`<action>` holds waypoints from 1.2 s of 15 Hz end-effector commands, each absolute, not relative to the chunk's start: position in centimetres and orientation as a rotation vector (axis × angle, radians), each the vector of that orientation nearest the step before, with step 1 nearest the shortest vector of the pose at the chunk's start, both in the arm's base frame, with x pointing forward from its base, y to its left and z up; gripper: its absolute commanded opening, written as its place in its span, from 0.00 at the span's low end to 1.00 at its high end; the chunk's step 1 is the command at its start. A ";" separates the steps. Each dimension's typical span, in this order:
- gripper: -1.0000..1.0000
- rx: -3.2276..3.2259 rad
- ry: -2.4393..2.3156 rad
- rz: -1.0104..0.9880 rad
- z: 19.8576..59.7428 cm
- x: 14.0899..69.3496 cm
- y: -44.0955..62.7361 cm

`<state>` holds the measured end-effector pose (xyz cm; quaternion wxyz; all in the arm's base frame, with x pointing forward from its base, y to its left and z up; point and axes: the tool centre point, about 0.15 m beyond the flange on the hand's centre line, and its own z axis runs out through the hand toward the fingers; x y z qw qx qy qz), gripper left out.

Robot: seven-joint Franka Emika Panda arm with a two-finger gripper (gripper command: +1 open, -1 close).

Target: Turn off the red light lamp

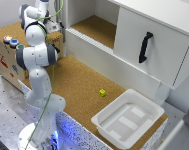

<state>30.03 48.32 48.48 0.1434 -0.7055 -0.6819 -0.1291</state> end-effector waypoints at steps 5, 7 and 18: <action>1.00 -2.014 -2.335 0.200 57.5 17.5 54.9; 1.00 -2.011 -2.358 0.303 57.1 15.7 55.9; 0.00 -2.228 -2.240 0.237 56.0 11.5 59.5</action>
